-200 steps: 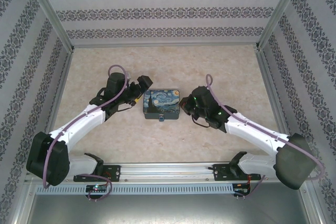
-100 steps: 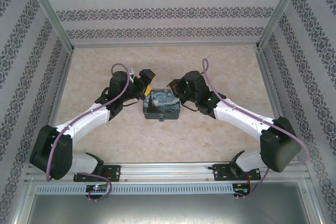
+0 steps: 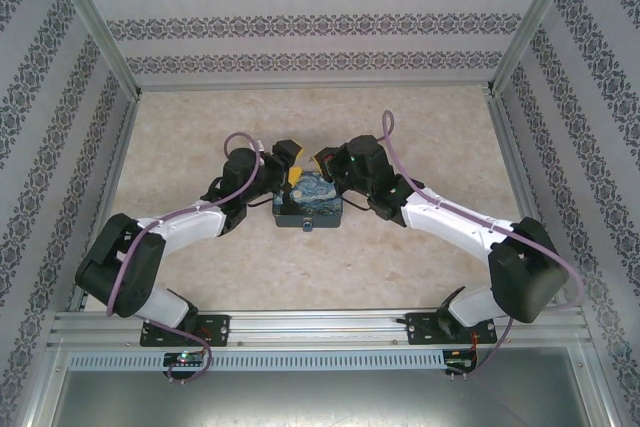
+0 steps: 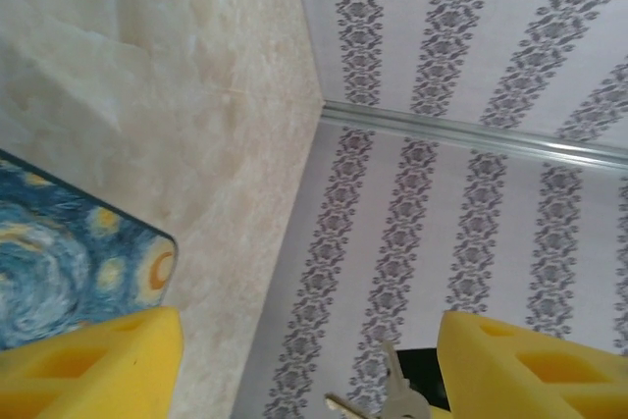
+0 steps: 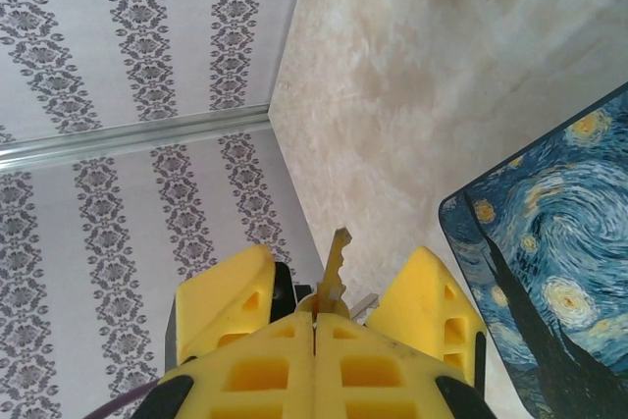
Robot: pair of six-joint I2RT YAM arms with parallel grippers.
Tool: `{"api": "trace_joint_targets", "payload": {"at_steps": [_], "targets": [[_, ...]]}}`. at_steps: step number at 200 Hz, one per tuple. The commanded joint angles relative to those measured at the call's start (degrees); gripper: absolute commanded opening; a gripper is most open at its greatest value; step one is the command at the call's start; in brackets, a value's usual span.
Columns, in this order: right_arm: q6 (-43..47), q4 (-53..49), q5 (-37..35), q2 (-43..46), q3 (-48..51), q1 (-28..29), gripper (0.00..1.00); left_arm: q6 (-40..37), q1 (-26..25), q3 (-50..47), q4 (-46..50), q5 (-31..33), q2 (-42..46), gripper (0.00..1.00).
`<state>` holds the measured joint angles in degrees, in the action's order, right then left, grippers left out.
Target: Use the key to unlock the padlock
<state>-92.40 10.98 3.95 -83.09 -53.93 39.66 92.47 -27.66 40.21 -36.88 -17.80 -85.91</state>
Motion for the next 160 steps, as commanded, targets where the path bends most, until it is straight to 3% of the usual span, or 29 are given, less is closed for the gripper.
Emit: {"api": "trace_joint_targets", "payload": {"at_steps": [1, 60, 160], "targets": [[-1.5, 3.1, -0.6, -1.3, 0.2, 1.0, 0.00, 6.2, -1.2, -0.9, -12.0, 3.3, -1.4, 0.68], [-2.2, 4.9, -0.4, -2.4, 0.0, 1.5, 0.00, 7.5, -2.7, 0.3, -13.4, 4.8, -2.2, 0.65], [-2.9, 5.2, -1.9, -0.8, 3.3, 1.0, 0.00, 7.1, -3.2, -0.8, -12.6, 6.9, -1.0, 0.52]]}}
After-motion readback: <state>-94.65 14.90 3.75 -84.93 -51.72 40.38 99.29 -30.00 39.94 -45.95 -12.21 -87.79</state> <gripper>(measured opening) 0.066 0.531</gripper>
